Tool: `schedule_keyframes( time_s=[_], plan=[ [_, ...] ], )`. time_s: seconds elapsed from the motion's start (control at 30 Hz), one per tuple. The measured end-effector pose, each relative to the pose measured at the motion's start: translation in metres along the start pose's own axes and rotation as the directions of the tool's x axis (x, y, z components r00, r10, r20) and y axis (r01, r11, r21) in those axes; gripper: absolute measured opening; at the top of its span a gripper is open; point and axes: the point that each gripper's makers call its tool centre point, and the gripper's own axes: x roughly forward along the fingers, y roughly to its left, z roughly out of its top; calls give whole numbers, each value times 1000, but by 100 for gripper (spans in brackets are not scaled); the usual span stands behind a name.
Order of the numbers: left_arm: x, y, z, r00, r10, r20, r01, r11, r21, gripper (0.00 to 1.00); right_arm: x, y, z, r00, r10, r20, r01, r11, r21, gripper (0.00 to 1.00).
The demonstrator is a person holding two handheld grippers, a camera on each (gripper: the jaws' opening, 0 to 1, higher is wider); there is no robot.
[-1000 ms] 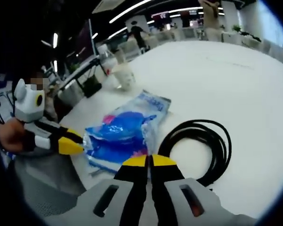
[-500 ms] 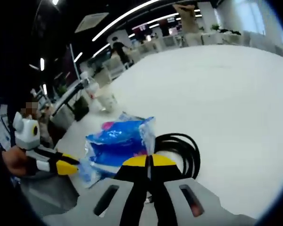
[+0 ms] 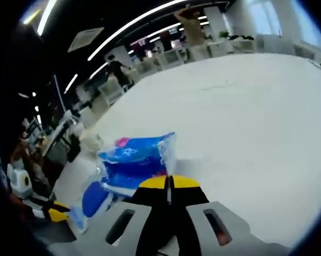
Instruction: Arrange the tabletop items into an orderly group along one side of the table until the central work area is clear of visible clutter.
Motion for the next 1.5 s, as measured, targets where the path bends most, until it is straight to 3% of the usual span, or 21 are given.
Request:
schedule_keyframes(
  time_s=[0.33, 0.93, 1.2, 1.5],
  plan=[
    [-3, -2, 4, 1000, 3, 10, -3, 1000, -8, 25, 0, -28, 14, 999, -54, 6, 54, 997, 59, 0],
    [-10, -9, -1, 1000, 13, 1, -13, 1000, 9, 27, 21, -62, 8, 993, -103, -51, 109, 985, 137, 0],
    [-13, -4, -6, 1000, 30, 7, -29, 999, -29, 27, 20, -63, 8, 990, -121, -77, 126, 990, 68, 3],
    [-5, -5, -12, 999, 37, -31, -38, 999, -27, 25, 10, -54, 14, 993, -111, -49, 111, 994, 1, 10]
  ],
)
